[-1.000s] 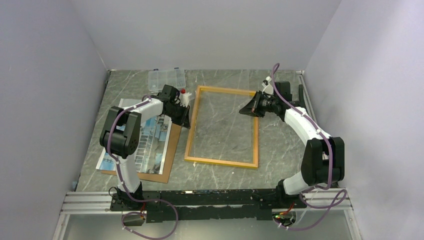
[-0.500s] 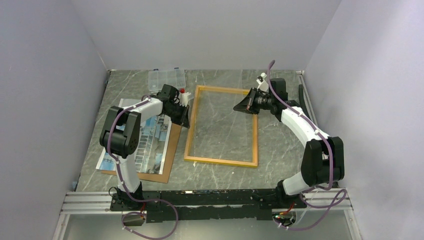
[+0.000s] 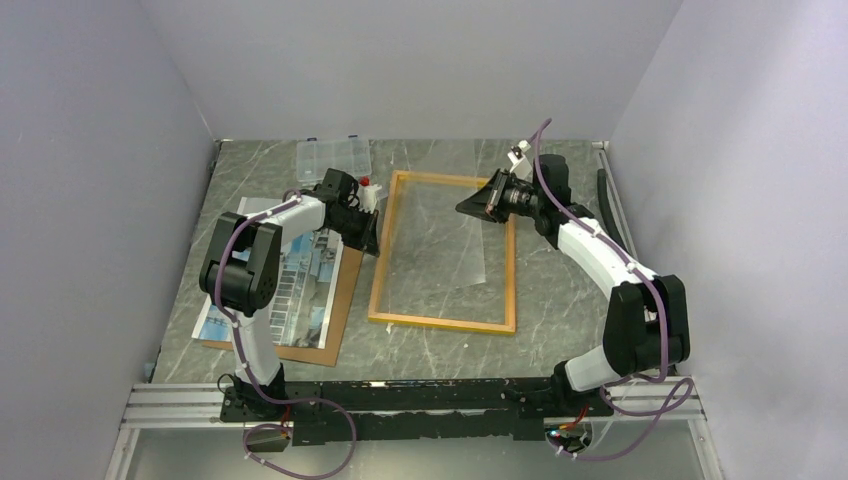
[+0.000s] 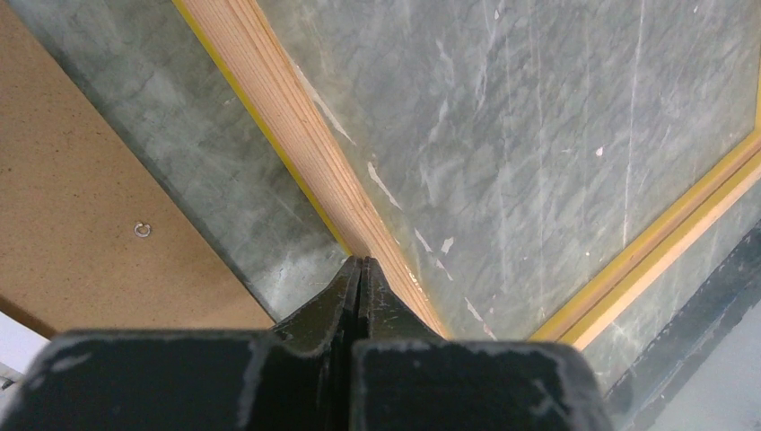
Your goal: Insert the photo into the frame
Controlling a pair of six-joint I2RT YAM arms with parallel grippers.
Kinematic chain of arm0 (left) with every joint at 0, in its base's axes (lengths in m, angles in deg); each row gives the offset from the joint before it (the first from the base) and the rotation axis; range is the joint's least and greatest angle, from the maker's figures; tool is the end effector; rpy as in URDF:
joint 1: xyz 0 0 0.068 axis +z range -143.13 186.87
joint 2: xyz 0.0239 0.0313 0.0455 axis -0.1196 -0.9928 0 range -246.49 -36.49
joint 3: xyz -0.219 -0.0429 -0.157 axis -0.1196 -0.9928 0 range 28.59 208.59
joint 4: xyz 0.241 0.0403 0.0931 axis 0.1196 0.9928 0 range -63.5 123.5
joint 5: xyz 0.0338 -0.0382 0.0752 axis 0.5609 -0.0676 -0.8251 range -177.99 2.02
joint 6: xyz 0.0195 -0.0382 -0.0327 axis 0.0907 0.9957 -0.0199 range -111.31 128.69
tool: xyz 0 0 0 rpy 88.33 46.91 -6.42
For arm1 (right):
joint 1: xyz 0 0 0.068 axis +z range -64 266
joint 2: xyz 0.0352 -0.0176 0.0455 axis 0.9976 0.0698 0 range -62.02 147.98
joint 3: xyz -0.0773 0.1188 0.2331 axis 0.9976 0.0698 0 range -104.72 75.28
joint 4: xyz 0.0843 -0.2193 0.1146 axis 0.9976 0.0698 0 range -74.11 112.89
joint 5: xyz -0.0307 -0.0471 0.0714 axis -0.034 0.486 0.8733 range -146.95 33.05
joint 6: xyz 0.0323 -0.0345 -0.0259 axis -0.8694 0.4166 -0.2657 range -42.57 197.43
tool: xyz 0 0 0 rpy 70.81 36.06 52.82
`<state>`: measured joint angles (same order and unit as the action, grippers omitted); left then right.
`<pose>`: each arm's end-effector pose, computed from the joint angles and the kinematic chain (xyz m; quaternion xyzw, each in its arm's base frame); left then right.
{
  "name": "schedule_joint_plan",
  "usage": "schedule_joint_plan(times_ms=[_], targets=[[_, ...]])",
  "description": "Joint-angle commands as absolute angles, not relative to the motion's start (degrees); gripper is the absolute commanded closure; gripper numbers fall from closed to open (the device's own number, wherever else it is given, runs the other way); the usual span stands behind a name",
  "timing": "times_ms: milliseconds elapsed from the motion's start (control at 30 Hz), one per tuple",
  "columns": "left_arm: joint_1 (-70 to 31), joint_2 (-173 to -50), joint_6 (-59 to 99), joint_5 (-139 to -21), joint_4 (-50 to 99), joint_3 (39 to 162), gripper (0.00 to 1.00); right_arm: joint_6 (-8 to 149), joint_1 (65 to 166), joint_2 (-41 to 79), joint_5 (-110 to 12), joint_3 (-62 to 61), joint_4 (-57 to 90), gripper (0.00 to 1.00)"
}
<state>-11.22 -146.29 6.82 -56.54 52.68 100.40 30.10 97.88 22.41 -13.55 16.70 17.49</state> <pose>0.3602 -0.1371 0.1645 0.2223 0.9136 -0.2918 0.1757 0.3174 0.0917 0.2775 0.0589 0.8148 0.5131 0.2633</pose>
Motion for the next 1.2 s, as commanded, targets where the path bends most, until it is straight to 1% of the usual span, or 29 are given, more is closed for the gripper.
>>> schedule_joint_plan(times_ms=[0,233,533,733,967,1167], targets=[[-11.72,-146.97,7.29,-55.08,51.29,101.48,0.97,28.82,99.88,21.94,-11.59,16.92,12.68,1.0],[-11.77,-147.04,7.53,-55.01,51.19,101.55,0.97,31.4,100.11,23.49,-9.49,14.84,12.41,1.0],[-11.72,-146.38,7.56,-54.67,51.44,101.37,0.97,42.58,98.63,26.75,-7.76,8.18,23.81,1.0],[-11.6,-146.43,7.29,-54.6,51.7,101.47,0.97,46.97,96.58,26.15,-8.41,8.23,28.62,1.0],[-11.59,-146.61,7.56,-54.4,51.64,101.54,0.97,46.09,96.96,22.11,-8.99,13.33,25.84,1.0],[-11.59,-146.46,7.64,-54.45,51.9,101.8,0.97,47.95,98.23,19.44,-10.59,13.72,28.24,1.0]])
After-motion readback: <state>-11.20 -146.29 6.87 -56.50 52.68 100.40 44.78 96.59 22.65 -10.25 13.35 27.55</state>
